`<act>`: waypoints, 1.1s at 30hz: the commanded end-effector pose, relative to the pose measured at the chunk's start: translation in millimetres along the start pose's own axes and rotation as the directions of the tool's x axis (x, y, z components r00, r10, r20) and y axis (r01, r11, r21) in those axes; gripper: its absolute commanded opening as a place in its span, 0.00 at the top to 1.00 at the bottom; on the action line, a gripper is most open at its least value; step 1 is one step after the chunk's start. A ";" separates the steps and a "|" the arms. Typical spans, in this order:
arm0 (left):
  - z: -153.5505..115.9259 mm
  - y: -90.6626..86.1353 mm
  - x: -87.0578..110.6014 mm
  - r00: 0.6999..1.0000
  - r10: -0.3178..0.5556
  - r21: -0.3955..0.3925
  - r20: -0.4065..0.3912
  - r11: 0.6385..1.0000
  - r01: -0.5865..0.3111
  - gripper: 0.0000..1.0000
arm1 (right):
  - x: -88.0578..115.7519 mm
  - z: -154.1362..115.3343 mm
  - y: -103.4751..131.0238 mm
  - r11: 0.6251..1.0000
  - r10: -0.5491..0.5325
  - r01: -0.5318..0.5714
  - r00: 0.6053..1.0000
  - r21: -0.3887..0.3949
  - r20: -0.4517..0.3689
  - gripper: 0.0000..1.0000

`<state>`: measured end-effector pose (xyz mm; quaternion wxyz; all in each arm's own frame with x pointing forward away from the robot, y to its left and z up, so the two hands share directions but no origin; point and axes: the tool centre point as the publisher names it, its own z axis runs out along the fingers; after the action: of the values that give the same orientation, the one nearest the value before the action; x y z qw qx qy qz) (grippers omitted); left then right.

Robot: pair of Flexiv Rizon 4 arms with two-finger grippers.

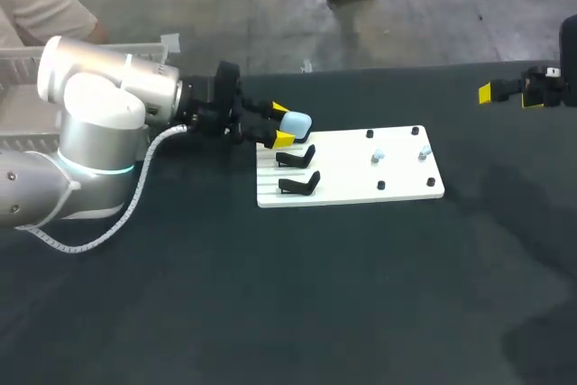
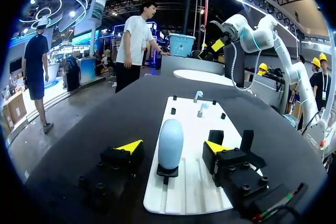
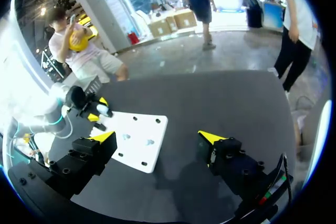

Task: Pick up each earbud case from the left stands, insert the matching earbuds, close the lid, and place the case in the box.

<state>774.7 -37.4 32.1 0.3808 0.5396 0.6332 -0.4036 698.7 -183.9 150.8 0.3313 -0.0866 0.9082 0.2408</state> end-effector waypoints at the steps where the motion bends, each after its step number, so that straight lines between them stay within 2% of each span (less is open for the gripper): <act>1: 5.3 8.9 3.1 1.000 -0.004 0.012 0.002 1.000 0.003 0.25 | -0.1 0.6 -0.8 1.000 -0.001 0.001 1.000 -0.002 0.000 0.00; 13: 9.1 10.7 6.8 1.000 -0.010 0.021 0.005 1.000 0.010 0.28 | -0.1 0.6 -0.8 1.000 -0.001 0.001 1.000 -0.002 0.000 0.00; 20: 12.0 7.9 6.6 1.000 -0.009 0.032 0.004 0.999 0.008 0.41 | -0.1 0.6 -0.8 1.000 -0.001 0.001 1.000 -0.002 0.000 0.00; 25: 13.3 7.2 8.5 1.000 -0.009 0.037 0.004 0.999 0.009 0.40 | -0.1 0.6 -0.8 1.000 -0.001 0.001 1.000 -0.002 0.000 0.00; 33: 14.6 6.8 7.5 1.000 -0.006 0.043 0.007 0.999 0.005 0.51 | -0.1 0.6 -0.8 1.000 -0.001 0.001 1.000 -0.002 0.000 0.00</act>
<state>776.2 -46.8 22.8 0.3722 0.5430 0.6272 -0.4162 698.7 -183.9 150.8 0.3313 -0.0866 0.9082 0.2408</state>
